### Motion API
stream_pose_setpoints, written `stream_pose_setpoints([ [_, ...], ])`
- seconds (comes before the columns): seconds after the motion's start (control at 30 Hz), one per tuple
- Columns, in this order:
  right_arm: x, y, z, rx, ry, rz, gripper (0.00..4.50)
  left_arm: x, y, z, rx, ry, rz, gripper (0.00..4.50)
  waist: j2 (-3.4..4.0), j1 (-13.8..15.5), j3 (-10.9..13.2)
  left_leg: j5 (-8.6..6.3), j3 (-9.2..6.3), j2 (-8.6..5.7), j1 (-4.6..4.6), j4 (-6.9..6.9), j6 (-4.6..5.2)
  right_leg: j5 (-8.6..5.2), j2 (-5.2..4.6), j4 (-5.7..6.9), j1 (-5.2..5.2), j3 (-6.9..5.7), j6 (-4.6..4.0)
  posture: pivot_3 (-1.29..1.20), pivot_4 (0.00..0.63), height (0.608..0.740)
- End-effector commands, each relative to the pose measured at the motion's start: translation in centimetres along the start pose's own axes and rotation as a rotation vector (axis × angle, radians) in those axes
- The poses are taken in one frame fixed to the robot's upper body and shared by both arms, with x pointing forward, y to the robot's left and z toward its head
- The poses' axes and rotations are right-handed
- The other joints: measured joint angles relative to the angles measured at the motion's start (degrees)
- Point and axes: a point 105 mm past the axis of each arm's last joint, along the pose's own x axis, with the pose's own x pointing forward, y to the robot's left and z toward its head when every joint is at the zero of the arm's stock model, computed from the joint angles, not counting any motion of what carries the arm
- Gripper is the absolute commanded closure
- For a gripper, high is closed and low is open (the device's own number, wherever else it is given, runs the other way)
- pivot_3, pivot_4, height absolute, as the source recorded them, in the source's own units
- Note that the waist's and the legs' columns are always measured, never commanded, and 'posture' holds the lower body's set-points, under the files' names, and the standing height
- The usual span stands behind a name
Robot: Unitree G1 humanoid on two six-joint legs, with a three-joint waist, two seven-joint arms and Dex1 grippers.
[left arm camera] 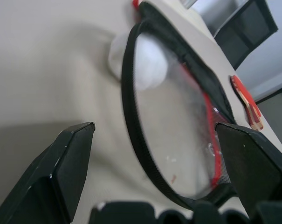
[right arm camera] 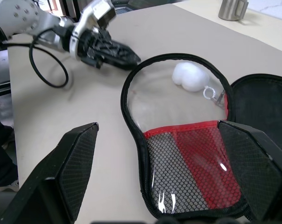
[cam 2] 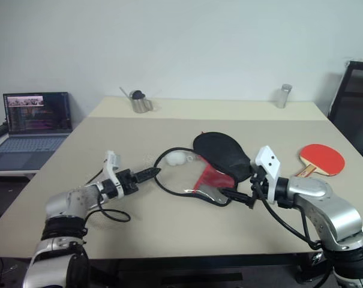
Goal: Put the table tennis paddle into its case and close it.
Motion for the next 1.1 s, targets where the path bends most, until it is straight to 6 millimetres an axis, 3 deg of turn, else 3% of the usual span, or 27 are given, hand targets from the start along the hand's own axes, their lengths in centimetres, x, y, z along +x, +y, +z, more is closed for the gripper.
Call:
stream_pose_setpoints([
  [0.03,-0.3,0.2,1.8,-0.066,-0.050,0.003,0.00,1.3,-1.2,0.2,0.020,0.012,-0.031,0.01,0.00,0.1,0.0,0.00,-0.02,-0.01,-0.01,0.00,0.00,0.00,-0.01,0.00,0.00,0.00,0.00,0.00,0.150,0.740],
  [0.17,-0.3,0.2,1.7,-0.072,-0.050,-0.001,0.00,2.3,-2.0,-0.8,0.019,0.051,-0.052,0.01,-0.01,0.2,0.0,0.00,-0.06,-0.06,-0.01,0.01,0.00,0.00,-0.04,0.00,0.03,0.00,0.00,0.00,0.150,0.740],
  [0.33,-0.3,0.3,1.4,-0.071,-0.051,-0.007,0.00,3.0,-2.6,-0.5,-0.002,0.051,-0.058,0.01,-0.02,0.3,0.0,0.00,-0.10,-0.12,-0.01,0.01,0.01,0.00,-0.09,-0.03,0.06,0.00,0.00,0.00,0.150,0.740],
  [0.37,-0.3,0.2,1.4,-0.071,-0.052,-0.008,0.00,3.1,-2.7,-0.3,-0.003,0.045,-0.056,0.18,-0.02,0.3,0.0,0.00,-0.09,-0.12,-0.02,0.01,0.01,0.00,-0.09,-0.03,0.06,-0.01,0.00,0.00,0.150,0.740],
  [0.5,-0.3,0.1,1.2,-0.070,-0.054,-0.014,0.00,3.4,-2.9,0.9,0.003,0.030,-0.050,1.29,-0.02,0.2,0.0,0.00,-0.09,-0.11,-0.02,0.01,0.01,0.00,-0.08,-0.04,0.06,-0.02,0.01,0.00,0.150,0.740],
  [0.77,-0.5,0.1,1.0,-0.073,-0.051,-0.021,0.00,1.9,-2.5,4.2,0.180,0.091,-0.038,4.32,-0.02,0.0,0.0,-0.01,-0.02,-0.07,-0.04,-0.03,0.01,0.00,-0.03,-0.05,-0.02,-0.12,0.00,0.00,0.150,0.740],
  [0.8,-0.5,0.1,1.0,-0.073,-0.051,-0.021,0.00,1.7,-2.3,4.6,0.201,0.097,-0.033,4.49,-0.02,0.0,0.0,-0.01,0.00,-0.05,-0.04,-0.03,0.01,0.00,-0.01,-0.05,-0.05,-0.11,0.00,0.00,0.150,0.740],
  [1.1,-0.6,0.5,0.5,-0.063,-0.047,-0.012,0.00,1.3,-1.1,8.6,0.513,0.139,0.073,4.49,-0.02,0.1,0.0,-0.05,-0.03,-0.08,-0.36,-0.03,0.08,0.00,-0.02,-0.17,-0.28,-0.17,0.01,0.00,0.150,0.740],
])
